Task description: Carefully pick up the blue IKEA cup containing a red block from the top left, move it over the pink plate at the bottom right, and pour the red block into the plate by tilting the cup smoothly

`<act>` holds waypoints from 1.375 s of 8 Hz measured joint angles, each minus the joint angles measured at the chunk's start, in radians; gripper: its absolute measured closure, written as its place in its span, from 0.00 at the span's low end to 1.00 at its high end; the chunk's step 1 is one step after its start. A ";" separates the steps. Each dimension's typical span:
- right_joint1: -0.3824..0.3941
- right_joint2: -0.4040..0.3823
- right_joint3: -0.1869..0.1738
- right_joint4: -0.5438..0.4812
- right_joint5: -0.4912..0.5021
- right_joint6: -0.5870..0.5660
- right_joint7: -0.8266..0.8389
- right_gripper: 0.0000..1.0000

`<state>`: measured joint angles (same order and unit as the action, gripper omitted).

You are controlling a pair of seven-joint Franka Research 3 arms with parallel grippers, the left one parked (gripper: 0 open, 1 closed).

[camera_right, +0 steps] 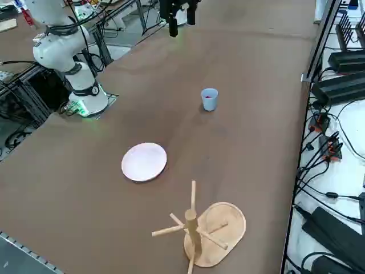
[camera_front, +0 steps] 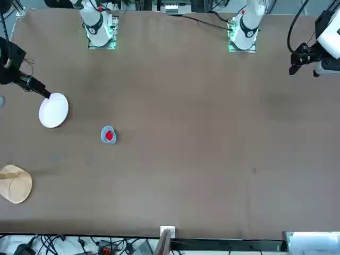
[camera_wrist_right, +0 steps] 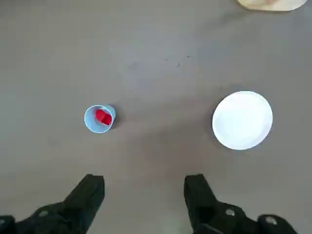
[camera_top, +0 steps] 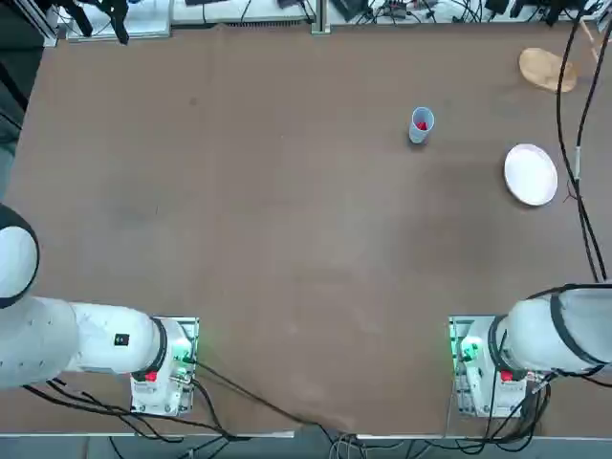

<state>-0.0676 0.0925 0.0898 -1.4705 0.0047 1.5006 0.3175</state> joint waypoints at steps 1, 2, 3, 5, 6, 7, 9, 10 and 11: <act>0.000 0.000 0.000 0.000 -0.003 0.000 0.000 0.00; 0.001 0.000 0.000 0.000 -0.007 0.000 0.005 0.00; 0.005 0.000 0.000 0.000 -0.013 0.000 0.018 0.00; 0.021 0.000 0.001 0.000 -0.031 0.006 0.036 0.00; 0.025 0.002 0.001 0.000 -0.036 0.011 0.037 0.00; 0.028 0.009 0.001 -0.001 -0.043 0.012 0.037 0.00; 0.062 0.041 0.002 -0.002 -0.089 0.014 0.041 0.00; 0.088 0.060 0.002 -0.002 -0.094 0.020 0.082 0.00; 0.111 0.083 0.002 -0.003 -0.094 0.037 0.132 0.00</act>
<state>0.0433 0.1751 0.0922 -1.4734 -0.0890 1.5372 0.4497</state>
